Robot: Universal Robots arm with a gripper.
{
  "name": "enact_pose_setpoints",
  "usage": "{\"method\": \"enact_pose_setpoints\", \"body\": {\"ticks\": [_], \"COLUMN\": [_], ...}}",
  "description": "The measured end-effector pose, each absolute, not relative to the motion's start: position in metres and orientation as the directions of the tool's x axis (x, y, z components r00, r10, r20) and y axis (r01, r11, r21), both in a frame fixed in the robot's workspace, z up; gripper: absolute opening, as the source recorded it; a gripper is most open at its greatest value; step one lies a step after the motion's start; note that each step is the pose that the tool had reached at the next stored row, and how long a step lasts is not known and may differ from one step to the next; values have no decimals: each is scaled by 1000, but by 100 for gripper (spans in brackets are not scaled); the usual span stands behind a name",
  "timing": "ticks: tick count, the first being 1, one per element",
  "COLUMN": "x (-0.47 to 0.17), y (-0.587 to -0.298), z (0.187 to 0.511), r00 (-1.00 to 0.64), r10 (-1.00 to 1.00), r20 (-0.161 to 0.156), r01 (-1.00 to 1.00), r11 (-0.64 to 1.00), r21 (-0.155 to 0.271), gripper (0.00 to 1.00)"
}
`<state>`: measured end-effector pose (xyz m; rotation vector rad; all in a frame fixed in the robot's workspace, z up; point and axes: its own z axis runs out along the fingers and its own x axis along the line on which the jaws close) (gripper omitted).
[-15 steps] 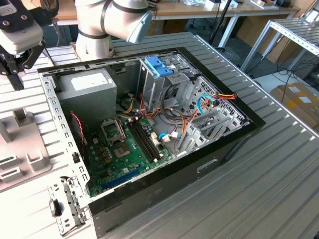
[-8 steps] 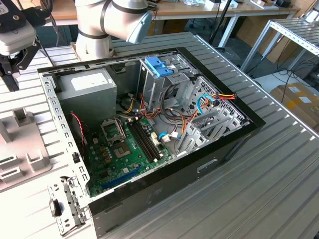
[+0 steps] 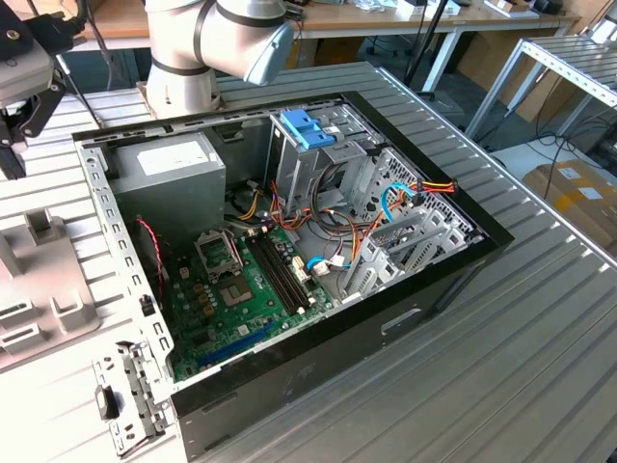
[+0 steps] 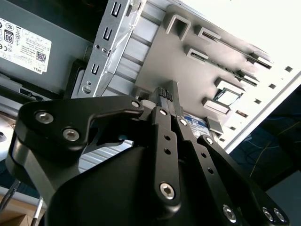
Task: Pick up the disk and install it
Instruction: 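Reach for the disk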
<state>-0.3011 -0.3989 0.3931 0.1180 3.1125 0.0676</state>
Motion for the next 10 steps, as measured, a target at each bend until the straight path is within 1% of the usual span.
{"method": "enact_pose_setpoints", "body": {"ticks": [10], "x": [-313], "y": [-399], "z": [393], "r00": [-997], "r10": [76], "r20": [-25], "r01": [75], "r11": [996], "r21": [44], "gripper": [11]}}
